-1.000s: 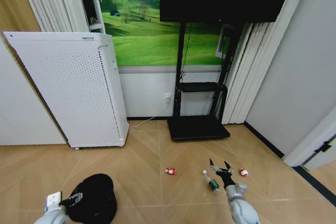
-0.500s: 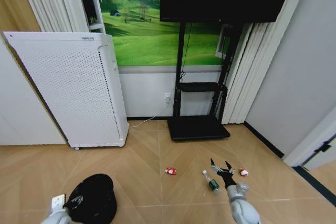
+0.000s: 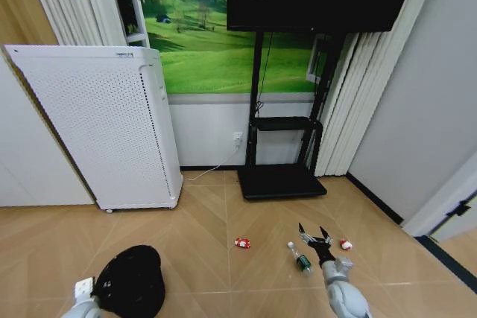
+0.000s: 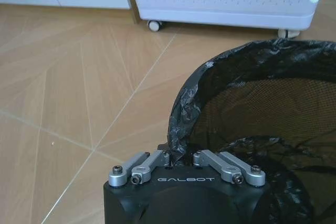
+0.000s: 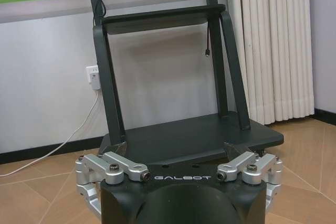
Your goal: Pick up the trash bin and place the garbage on the floor into it.
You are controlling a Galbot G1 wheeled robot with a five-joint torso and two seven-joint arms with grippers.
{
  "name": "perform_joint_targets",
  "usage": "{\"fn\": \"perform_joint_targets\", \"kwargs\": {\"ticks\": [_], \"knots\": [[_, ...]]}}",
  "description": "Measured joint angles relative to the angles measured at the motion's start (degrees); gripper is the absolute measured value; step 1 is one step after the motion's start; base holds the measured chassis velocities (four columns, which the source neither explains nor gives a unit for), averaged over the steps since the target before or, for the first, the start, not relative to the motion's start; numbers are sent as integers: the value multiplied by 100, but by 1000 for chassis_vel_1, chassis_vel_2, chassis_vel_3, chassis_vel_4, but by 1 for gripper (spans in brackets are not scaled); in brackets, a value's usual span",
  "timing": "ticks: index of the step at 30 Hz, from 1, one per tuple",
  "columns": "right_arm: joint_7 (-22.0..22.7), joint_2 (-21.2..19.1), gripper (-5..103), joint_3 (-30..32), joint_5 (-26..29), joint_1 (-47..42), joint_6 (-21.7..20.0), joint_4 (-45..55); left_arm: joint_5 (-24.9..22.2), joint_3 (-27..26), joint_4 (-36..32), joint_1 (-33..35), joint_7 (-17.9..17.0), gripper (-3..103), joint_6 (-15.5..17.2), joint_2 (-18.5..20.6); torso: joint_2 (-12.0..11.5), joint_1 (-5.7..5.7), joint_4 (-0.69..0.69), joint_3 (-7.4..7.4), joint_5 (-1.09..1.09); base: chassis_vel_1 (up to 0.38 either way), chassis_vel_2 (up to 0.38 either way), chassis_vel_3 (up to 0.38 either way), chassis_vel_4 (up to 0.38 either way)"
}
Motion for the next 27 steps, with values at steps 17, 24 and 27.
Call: {"fn": "perform_joint_targets", "kwargs": {"ticks": [17,24,27], "knots": [[-1,45,100,-34,-46,-16,10,-37,847,229,439,-864,1153,3,-2393,-101,0,1,1,2,-2,0,0,0,0],[0,114,100,-100,-127,-16,-47,-23,1006,502,445,-1470,1482,3,-2881,-23,0,2,3,2,0,0,0,0,0],[-4,127,100,-139,17,-48,-161,82,1012,680,357,-1691,1588,3,-3079,4,0,1,2,2,1,0,0,0,0]]}}
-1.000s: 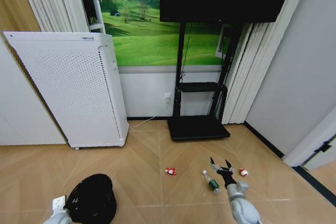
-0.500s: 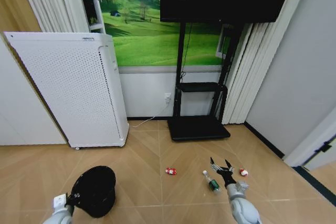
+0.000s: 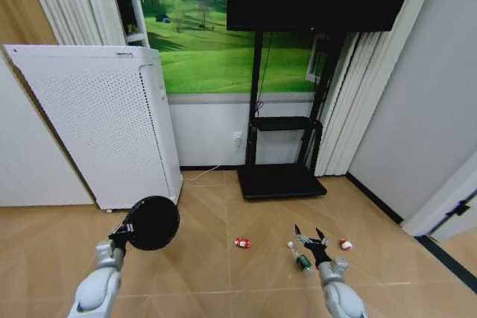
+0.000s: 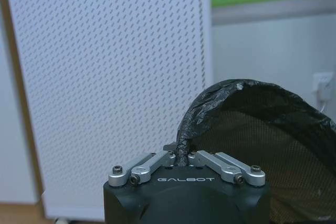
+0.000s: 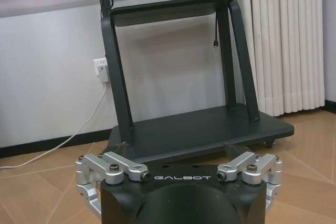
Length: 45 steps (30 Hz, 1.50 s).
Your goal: Pick up the trash bin and place the garbage on the floor into it.
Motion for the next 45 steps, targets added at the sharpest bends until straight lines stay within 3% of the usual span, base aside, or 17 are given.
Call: {"fn": "perform_joint_targets", "kwargs": {"ticks": [2,12,17,21,45], "knots": [[-11,-19,100,-76,357,-64,-364,168,4,167,-31,-132,118,3,-80,31,0,0,-2,0,-1,0,0,0,0],[-162,-24,100,-111,154,36,-536,272,30,660,-32,-464,311,3,-232,93,0,0,1,0,0,0,0,0,0],[-337,-48,100,-122,-946,35,-436,276,3,974,-99,-605,371,3,-303,149,0,-1,0,0,0,0,0,0,0],[-319,-41,100,-124,-1067,34,-422,275,1,1094,-118,-639,371,3,-297,180,0,-1,-1,0,-1,0,0,0,0],[-257,-89,100,-166,-944,49,-302,163,-14,1082,-235,-419,356,3,-224,162,0,-1,0,0,-1,0,0,0,0]]}}
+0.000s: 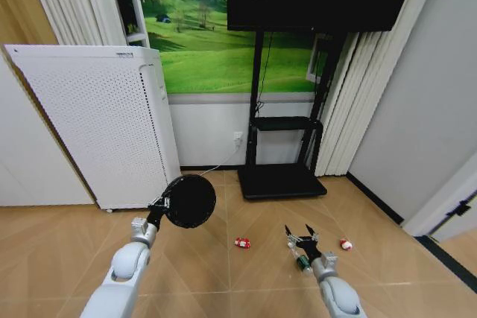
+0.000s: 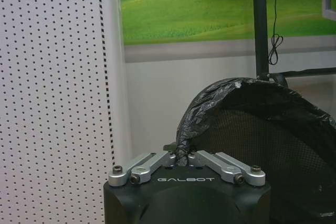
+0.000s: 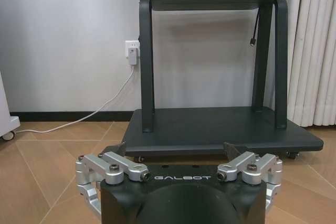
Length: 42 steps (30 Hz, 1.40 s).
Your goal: Pick up the trash bin and place the garbage on the floor into it.
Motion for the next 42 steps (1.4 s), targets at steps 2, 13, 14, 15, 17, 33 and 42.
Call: {"fn": "perform_joint_targets", "kwargs": {"ticks": [2,13,14,15,17,33,42], "knots": [[-21,-10,100,0,12,-6,7,-7,-1,-2,0,10,0,3,0,-8,0,0,0,0,0,0,0,0,0],[-74,-68,100,-5,95,3,133,-141,19,106,-34,22,-12,3,22,-18,1,-1,-2,0,0,-21,17,13,-21],[-76,-72,100,-6,102,3,142,-149,23,111,-29,22,-12,3,22,-18,1,-1,-1,-1,0,-64,55,97,-108],[-77,-80,100,-5,115,6,167,-170,39,119,-15,26,-12,3,23,-20,1,-1,-2,0,0,-119,94,141,-120],[-77,-85,100,-5,125,8,185,-181,56,123,-7,38,-12,3,22,-28,1,-1,-1,-1,0,-135,109,141,-120],[-201,-114,100,-54,267,4,244,-339,114,210,103,44,67,3,-41,-85,1,0,-1,0,-1,-92,103,94,-99],[-434,-121,100,-164,272,221,154,-662,52,702,516,-680,95,3,-47,-20,1,-1,0,0,0,19,-12,-14,11]]}}
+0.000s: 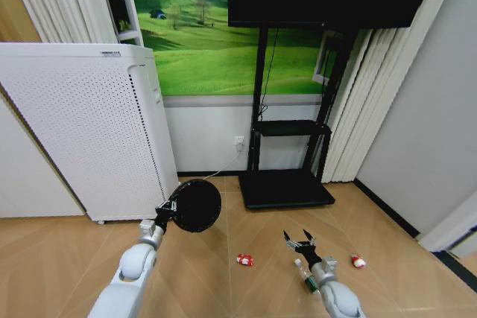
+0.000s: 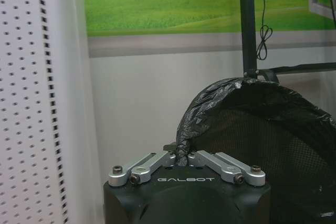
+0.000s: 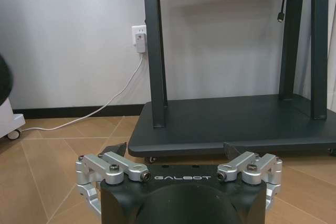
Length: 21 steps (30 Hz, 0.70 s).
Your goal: Pick up the trash bin and place the garbage on the floor into it.
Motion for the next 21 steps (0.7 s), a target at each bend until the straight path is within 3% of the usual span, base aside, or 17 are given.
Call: {"fn": "perform_joint_targets", "kwargs": {"ticks": [7,16,21], "knots": [[-305,112,100,48,-407,-29,-291,-6,43,780,676,-892,140,3,-128,-226,-1,1,-1,1,0,0,0,0,0],[-1620,28,100,130,-1365,-113,-408,52,163,1612,1278,-1730,269,3,-234,-822,-1,1,-2,1,0,0,0,0,0],[-1600,-15,100,-34,-1488,-94,-462,34,169,1858,1416,-1891,271,3,-234,-973,-1,1,0,0,1,0,0,0,0]]}}
